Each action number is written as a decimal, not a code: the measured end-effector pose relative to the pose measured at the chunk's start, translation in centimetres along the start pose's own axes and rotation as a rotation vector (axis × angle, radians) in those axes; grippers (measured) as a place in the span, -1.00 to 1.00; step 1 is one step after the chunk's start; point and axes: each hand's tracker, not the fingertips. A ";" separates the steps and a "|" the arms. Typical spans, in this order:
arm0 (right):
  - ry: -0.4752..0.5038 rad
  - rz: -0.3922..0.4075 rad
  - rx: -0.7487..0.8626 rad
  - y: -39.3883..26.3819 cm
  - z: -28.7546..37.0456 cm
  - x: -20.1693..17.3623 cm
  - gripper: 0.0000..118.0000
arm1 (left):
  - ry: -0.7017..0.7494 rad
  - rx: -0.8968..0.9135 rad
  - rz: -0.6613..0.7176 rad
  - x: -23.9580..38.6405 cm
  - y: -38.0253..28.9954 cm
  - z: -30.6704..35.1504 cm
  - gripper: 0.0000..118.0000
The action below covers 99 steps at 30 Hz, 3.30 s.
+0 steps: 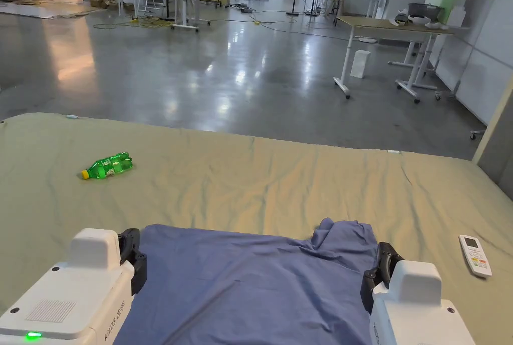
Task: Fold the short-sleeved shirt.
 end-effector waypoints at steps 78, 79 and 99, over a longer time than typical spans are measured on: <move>0.148 -0.013 -0.914 -14.7 4.6 10.3 -0.85 | 0.015 -0.833 0.081 -6.6 -14.0 -0.3 -0.84; 0.147 -0.007 -0.910 -14.1 4.9 10.5 -0.85 | 0.011 -0.823 0.086 -6.6 -13.5 0.0 -0.84; 0.060 0.029 -0.838 -9.0 5.5 10.8 -0.85 | -0.021 -0.696 0.115 -7.4 -8.9 1.3 -0.86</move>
